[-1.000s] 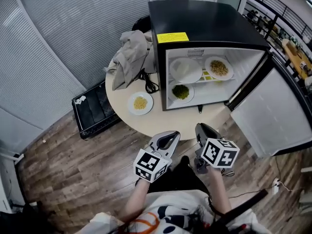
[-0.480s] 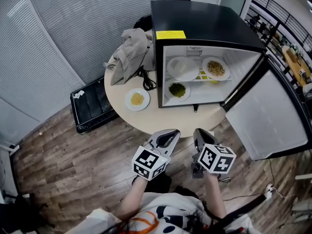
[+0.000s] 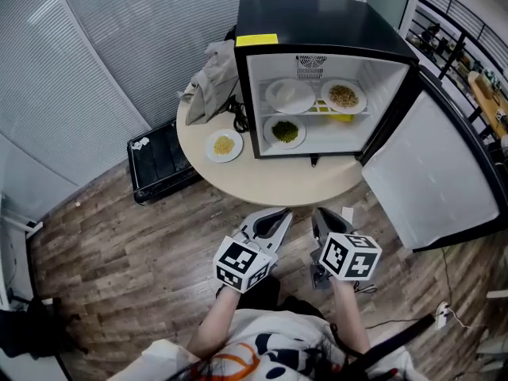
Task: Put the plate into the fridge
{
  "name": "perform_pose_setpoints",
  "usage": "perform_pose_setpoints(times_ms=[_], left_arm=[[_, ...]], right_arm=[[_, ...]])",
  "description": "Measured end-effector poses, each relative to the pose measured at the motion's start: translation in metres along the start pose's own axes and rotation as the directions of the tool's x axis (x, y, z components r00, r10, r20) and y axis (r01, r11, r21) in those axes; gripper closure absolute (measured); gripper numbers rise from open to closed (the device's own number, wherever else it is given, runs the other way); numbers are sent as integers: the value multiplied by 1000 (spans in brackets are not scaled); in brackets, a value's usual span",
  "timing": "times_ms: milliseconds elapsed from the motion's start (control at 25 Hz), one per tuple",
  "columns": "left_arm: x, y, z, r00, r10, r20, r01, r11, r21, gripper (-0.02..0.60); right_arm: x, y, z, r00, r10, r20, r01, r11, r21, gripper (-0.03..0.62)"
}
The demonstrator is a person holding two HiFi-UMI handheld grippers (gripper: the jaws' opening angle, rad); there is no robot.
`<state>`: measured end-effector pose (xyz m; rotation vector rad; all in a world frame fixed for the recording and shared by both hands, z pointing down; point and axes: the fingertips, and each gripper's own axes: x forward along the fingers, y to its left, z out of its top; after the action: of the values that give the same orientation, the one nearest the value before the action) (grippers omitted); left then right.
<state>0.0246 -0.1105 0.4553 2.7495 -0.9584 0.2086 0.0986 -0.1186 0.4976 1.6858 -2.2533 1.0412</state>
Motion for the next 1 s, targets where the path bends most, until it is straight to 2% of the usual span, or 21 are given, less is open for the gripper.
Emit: perform_pose_setpoints(times_ms=[280, 560, 1000], left_arm=[[-16, -49, -13, 998, 55, -5, -55, 998, -3, 568], [-30, -98, -37, 997, 60, -57, -59, 998, 11, 568], [-53, -118, -49, 994, 78, -71, -77, 997, 17, 568]], right_arm=[[-45, -13, -27, 999, 27, -24, -27, 1000, -7, 572], [-73, -19, -58, 996, 70, -49, -69, 998, 13, 572], [-92, -9, -82, 993, 94, -68, -95, 996, -5, 572]])
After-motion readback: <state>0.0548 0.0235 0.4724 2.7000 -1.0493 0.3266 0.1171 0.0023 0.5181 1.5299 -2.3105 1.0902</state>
